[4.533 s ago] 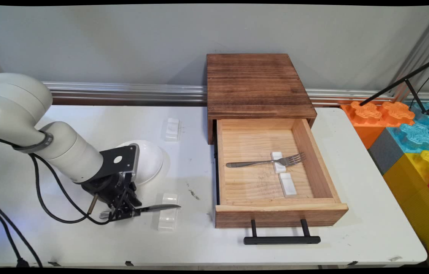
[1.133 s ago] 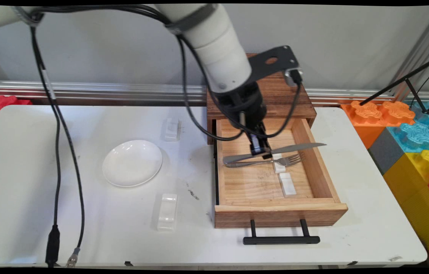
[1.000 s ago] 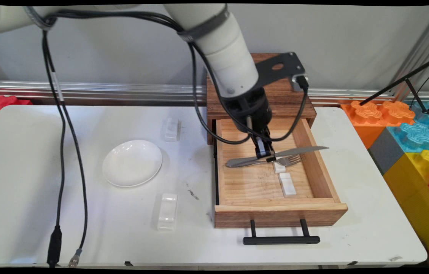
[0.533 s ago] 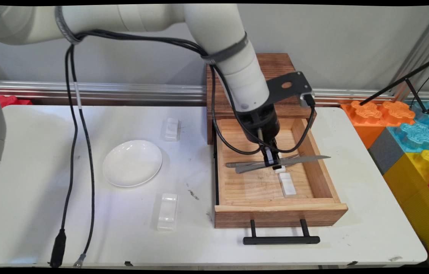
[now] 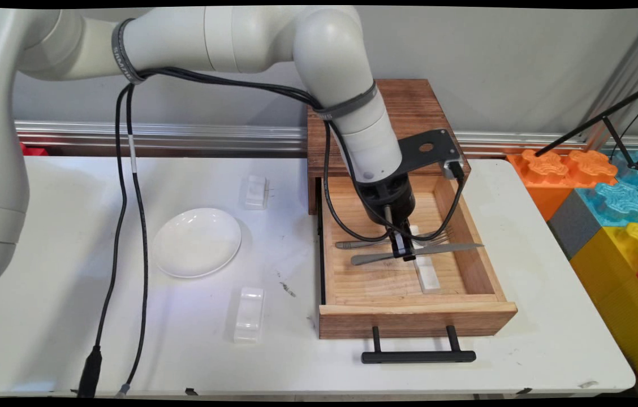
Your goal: Place the picked object into the drawer
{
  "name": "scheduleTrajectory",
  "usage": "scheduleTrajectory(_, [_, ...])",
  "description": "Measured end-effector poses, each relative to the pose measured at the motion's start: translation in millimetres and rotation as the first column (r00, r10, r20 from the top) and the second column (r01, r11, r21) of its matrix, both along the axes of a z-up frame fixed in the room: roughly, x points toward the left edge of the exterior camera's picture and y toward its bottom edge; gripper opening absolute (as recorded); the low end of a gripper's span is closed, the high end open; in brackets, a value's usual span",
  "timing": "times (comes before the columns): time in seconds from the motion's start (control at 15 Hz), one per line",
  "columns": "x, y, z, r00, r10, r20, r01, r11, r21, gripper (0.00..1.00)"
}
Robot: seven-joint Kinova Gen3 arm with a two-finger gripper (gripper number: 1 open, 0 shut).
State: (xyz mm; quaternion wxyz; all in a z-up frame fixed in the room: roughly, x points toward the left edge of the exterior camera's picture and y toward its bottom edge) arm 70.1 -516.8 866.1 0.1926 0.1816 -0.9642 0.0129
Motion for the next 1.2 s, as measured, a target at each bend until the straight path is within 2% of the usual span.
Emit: scheduleTrajectory(1.2, [4.4, -3.9, -41.0, 1.0, 0.017, 0.008, -0.018, 0.999, 0.029, 0.0])
